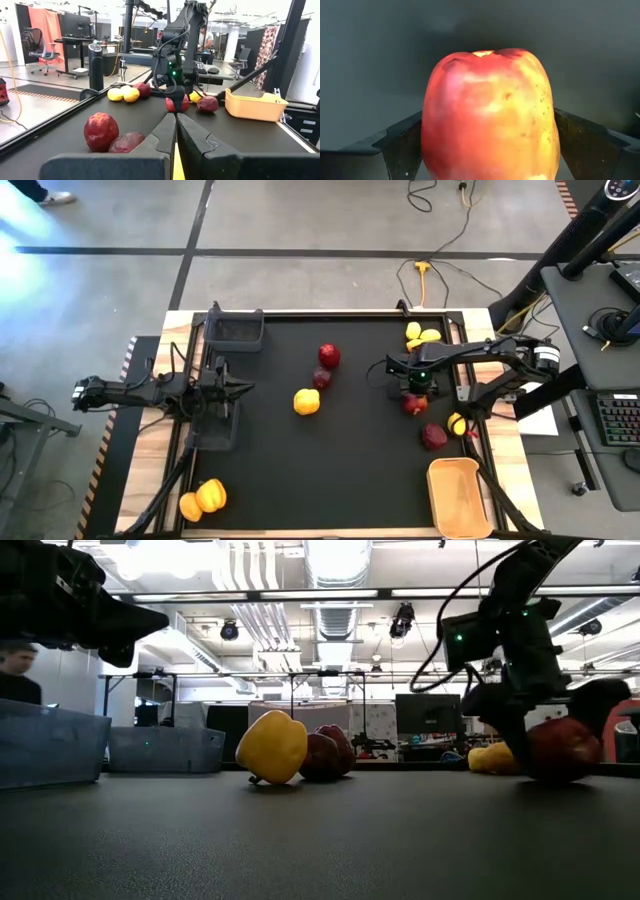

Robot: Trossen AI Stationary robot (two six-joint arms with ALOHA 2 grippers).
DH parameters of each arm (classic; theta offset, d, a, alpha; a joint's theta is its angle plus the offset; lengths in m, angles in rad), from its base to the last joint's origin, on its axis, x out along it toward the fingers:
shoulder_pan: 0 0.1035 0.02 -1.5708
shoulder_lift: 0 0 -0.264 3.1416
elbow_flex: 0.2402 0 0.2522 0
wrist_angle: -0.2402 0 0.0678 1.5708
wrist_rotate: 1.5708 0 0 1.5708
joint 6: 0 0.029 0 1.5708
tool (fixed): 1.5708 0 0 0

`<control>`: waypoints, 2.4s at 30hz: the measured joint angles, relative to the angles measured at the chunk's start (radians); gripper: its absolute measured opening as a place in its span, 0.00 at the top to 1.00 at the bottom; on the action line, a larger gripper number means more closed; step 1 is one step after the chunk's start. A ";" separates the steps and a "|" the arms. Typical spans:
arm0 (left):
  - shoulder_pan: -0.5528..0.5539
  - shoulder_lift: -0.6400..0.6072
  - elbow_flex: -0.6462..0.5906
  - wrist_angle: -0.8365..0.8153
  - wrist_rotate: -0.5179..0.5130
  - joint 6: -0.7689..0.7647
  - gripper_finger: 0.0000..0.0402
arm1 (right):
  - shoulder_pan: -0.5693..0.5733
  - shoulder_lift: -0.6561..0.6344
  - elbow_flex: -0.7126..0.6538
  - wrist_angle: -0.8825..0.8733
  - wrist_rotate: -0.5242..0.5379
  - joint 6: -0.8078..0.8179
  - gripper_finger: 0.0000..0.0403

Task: Sort produce into baskets
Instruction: Put the apple into the yellow bin

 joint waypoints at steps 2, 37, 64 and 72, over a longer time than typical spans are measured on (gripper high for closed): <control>0.000 0.000 0.000 0.011 0.000 0.000 1.00 | 0.000 0.000 0.000 0.026 0.000 -0.027 0.05; -0.066 0.113 -0.013 0.233 0.264 -0.166 1.00 | 1.024 0.032 0.508 -0.335 0.024 0.914 0.15; -0.156 0.338 -0.008 0.527 0.184 -0.102 1.00 | 1.267 0.124 0.300 -0.127 -0.053 1.047 0.15; -0.156 0.368 -0.007 0.546 0.159 -0.087 1.00 | 1.267 0.126 0.163 -0.008 -0.051 1.041 0.08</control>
